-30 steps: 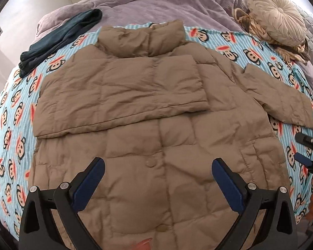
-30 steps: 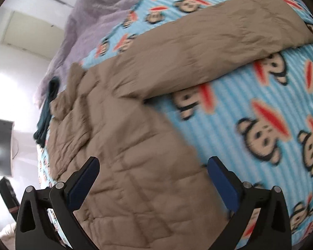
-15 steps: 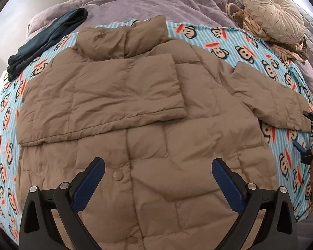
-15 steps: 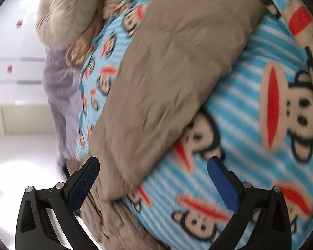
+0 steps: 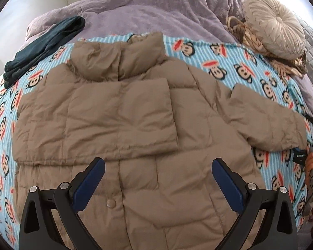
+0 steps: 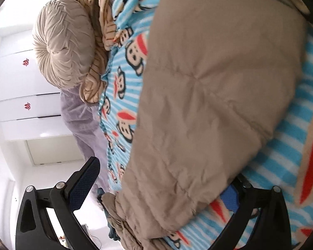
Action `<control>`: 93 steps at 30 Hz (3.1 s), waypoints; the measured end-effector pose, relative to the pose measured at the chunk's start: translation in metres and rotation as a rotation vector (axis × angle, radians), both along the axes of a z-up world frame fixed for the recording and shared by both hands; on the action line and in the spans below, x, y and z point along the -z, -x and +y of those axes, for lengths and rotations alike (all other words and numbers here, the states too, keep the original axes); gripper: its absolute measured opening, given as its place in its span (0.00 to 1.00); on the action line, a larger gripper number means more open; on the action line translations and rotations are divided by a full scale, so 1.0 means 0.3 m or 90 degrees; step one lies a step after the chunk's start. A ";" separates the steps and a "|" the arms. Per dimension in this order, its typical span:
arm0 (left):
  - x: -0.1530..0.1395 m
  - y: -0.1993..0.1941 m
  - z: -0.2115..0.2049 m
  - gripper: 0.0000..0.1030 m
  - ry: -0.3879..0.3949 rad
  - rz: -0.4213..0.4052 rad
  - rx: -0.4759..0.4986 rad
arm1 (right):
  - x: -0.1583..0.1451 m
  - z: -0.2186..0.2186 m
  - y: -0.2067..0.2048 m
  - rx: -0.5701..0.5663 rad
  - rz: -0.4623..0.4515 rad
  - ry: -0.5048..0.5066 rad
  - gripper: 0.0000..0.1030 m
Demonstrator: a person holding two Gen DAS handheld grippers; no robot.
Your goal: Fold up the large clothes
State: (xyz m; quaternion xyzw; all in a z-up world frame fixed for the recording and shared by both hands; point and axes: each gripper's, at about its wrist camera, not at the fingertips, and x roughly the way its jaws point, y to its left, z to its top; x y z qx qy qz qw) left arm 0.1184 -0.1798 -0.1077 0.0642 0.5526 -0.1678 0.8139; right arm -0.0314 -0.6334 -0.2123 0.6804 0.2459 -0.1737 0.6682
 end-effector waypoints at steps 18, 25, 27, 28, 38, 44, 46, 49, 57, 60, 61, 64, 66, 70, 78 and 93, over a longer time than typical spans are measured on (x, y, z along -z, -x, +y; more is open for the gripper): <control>-0.084 -0.177 0.277 1.00 0.027 -0.057 -0.073 | -0.509 0.358 -0.317 -0.288 0.052 0.394 0.06; -0.029 -0.182 0.388 1.00 0.019 -0.053 -0.077 | -0.651 0.896 -0.513 -0.493 0.005 0.608 0.06; -0.018 -0.192 0.431 1.00 0.021 -0.048 -0.090 | -0.637 1.061 -0.564 -0.555 -0.003 0.638 0.06; -0.016 -0.200 0.459 1.00 0.029 -0.046 -0.097 | -0.615 1.147 -0.588 -0.587 0.000 0.654 0.06; 0.025 -0.278 0.677 1.00 0.046 -0.050 -0.164 | -0.208 1.565 -0.713 -0.776 0.135 0.639 0.06; 0.098 -0.303 0.675 1.00 0.072 -0.021 -0.157 | -0.104 1.550 -0.688 -0.786 0.177 0.614 0.18; 0.109 -0.306 0.654 1.00 0.084 -0.012 -0.151 | -0.123 1.526 -0.666 -0.785 0.162 0.586 0.40; 0.111 -0.311 0.607 1.00 0.098 -0.010 -0.131 | -0.177 1.482 -0.625 -0.761 0.130 0.538 0.66; 0.149 -0.335 0.509 1.00 0.052 -0.002 -0.105 | -0.223 1.152 -0.555 -0.506 0.105 0.316 0.66; 0.158 -0.331 0.500 1.00 0.023 -0.002 -0.100 | -0.186 1.062 -0.589 -0.439 0.113 0.242 0.54; 0.157 -0.329 0.502 1.00 0.021 -0.001 -0.100 | -0.180 1.051 -0.595 -0.433 0.114 0.236 0.44; 0.151 -0.332 0.522 1.00 0.022 -0.001 -0.104 | -0.177 1.060 -0.644 -0.439 0.122 0.243 0.13; 0.146 -0.337 0.540 1.00 0.024 -0.002 -0.111 | -0.203 1.092 -0.677 -0.453 0.114 0.281 0.10; 0.134 -0.347 0.596 1.00 0.030 -0.005 -0.126 | -0.294 1.246 -0.716 -0.537 0.087 0.413 0.10; 0.103 -0.363 0.780 1.00 0.145 0.005 -0.176 | -0.330 1.625 -0.745 -0.734 0.039 0.588 0.10; 0.180 -0.431 0.596 1.00 0.240 0.093 -0.068 | -0.226 1.370 -0.539 -0.717 0.167 0.429 0.70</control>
